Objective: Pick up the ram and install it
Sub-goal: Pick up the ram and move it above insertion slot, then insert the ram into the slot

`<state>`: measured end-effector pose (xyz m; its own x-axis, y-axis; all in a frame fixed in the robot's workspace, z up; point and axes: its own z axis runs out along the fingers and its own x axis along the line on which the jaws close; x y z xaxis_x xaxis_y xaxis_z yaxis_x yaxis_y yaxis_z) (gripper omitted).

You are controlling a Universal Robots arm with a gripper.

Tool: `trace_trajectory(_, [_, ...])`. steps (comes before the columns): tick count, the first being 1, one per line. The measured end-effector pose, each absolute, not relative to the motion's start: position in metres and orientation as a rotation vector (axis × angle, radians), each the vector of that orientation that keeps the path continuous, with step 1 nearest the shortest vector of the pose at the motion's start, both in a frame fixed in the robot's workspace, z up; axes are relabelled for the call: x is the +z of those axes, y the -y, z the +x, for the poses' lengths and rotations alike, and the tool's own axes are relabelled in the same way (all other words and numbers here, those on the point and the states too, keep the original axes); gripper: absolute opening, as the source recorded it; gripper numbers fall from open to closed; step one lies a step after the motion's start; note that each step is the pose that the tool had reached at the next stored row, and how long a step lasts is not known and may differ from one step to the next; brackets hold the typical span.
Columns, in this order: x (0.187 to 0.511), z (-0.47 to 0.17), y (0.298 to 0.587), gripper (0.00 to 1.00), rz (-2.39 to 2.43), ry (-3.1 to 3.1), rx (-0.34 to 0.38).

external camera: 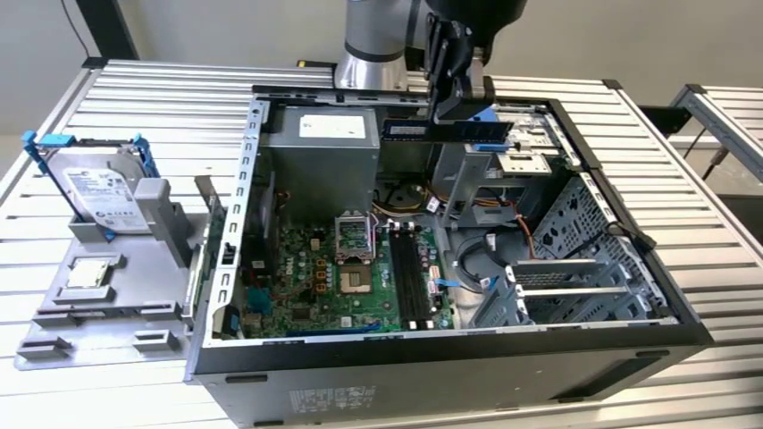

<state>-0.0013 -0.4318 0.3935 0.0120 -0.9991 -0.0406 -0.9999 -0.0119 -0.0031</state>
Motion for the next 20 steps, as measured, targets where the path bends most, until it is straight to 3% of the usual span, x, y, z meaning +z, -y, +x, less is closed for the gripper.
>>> trace_trajectory(20, [0.3935,-0.0012,0.4318,0.0,-2.175,-2.223,0.041])
